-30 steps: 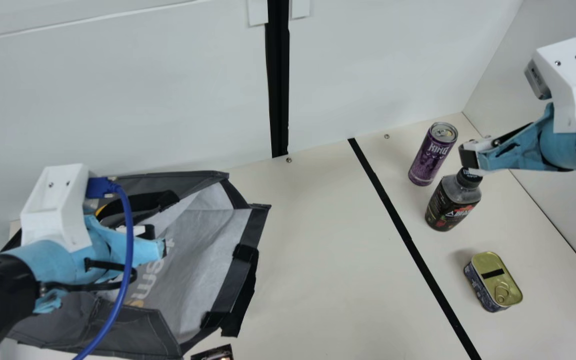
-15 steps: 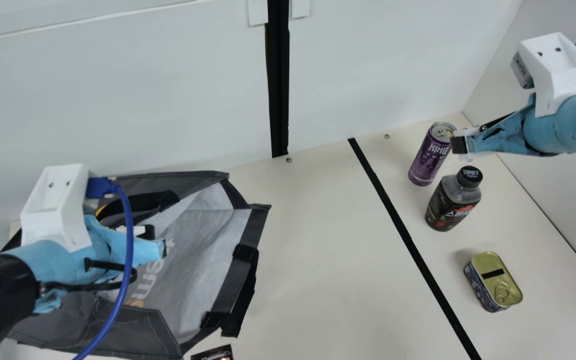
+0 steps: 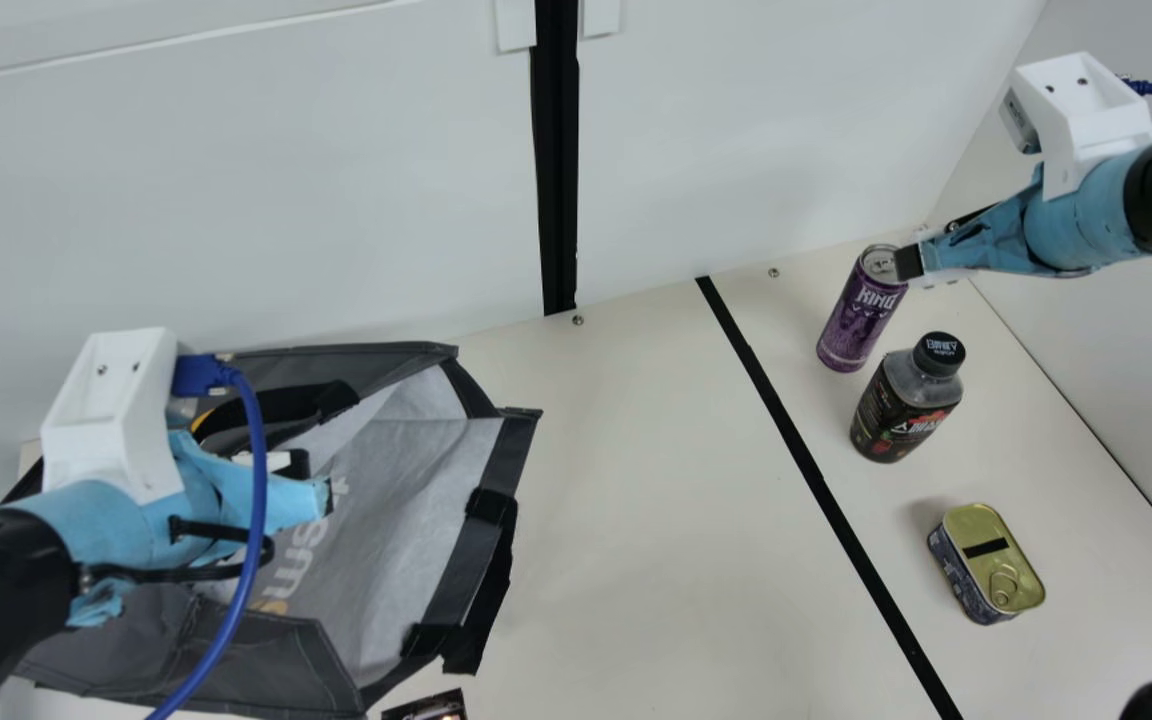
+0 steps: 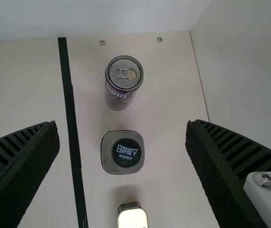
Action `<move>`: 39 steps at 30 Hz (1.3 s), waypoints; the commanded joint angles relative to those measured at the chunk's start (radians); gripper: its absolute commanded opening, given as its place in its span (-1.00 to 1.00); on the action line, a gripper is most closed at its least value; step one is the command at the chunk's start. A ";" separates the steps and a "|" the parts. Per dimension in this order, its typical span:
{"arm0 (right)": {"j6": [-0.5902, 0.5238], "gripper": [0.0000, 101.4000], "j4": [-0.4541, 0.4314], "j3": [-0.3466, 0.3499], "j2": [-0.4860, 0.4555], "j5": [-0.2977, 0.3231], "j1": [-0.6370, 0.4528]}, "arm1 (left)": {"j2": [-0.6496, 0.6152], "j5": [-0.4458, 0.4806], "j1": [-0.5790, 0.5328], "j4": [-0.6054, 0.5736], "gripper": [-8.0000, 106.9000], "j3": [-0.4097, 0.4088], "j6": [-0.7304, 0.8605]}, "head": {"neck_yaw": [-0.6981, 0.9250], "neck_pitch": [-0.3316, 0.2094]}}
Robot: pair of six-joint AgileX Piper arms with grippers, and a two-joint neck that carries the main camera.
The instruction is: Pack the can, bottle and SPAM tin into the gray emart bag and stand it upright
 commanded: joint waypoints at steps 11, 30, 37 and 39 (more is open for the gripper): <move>-0.001 0.87 0.019 -0.089 0.133 0.000 0.001 | 0.000 0.000 0.000 0.000 -1.00 0.000 0.000 | -0.002 -0.023; -0.009 0.87 0.032 -0.207 0.318 0.000 0.012 | 0.000 0.000 0.000 0.000 -1.00 0.000 0.000 | -0.002 -0.023; -0.014 0.87 0.031 -0.246 0.380 0.000 0.015 | 0.000 0.000 0.000 0.000 -1.00 0.000 0.000 | -0.002 -0.023; -0.015 0.87 0.031 -0.255 0.397 0.000 0.016 | 0.000 0.000 0.000 0.000 -1.00 0.000 0.000 | -0.002 -0.023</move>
